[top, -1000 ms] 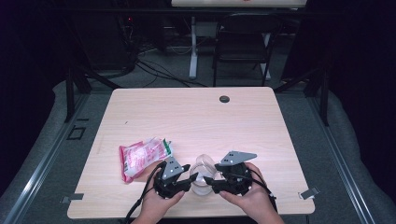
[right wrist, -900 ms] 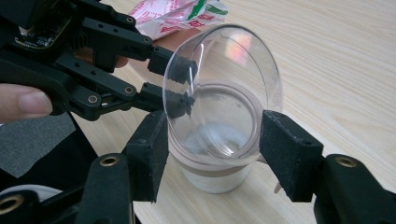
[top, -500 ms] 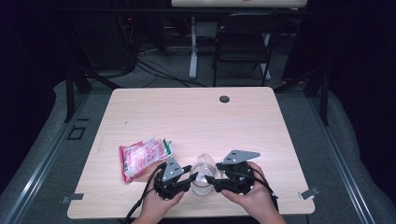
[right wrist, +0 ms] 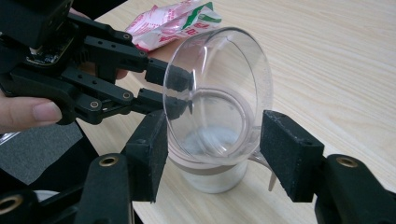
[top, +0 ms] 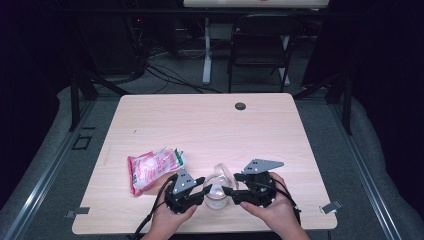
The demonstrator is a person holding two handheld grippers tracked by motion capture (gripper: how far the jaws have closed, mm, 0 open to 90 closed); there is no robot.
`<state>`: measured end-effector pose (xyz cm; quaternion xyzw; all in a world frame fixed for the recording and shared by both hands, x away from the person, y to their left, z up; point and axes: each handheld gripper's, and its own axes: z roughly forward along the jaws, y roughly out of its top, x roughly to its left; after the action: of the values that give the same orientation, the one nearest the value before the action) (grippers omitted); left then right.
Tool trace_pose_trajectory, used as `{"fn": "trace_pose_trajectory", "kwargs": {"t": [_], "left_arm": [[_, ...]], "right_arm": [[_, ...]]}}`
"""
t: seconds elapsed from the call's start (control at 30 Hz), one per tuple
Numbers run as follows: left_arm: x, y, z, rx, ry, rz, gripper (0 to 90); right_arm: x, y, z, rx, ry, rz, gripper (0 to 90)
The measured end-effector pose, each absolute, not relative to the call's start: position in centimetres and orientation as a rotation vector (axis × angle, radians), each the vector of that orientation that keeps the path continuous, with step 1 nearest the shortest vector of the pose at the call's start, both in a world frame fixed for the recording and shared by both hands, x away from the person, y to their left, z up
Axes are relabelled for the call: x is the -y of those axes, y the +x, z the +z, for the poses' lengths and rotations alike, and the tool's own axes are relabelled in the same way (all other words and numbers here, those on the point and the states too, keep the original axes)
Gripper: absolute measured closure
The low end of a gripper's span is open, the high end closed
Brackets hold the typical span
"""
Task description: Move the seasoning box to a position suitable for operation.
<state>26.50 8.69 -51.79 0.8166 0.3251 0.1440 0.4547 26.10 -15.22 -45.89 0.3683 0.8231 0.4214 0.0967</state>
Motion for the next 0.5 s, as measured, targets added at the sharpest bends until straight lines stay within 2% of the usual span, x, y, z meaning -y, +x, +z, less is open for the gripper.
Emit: {"fn": "trace_pose_trajectory", "kwargs": {"t": [0.3, 0.5], "left_arm": [[-8.7, 26.5, -51.8, -0.800, 2.012, 0.358, 64.1], [-8.7, 26.5, -51.9, -0.802, 2.009, 0.356, 64.0]], "right_arm": [[16.4, 26.1, -45.4, -2.400, 1.132, 1.273, 43.2], [17.2, 26.0, -45.0, -2.403, 1.152, 1.280, 53.7]]}}
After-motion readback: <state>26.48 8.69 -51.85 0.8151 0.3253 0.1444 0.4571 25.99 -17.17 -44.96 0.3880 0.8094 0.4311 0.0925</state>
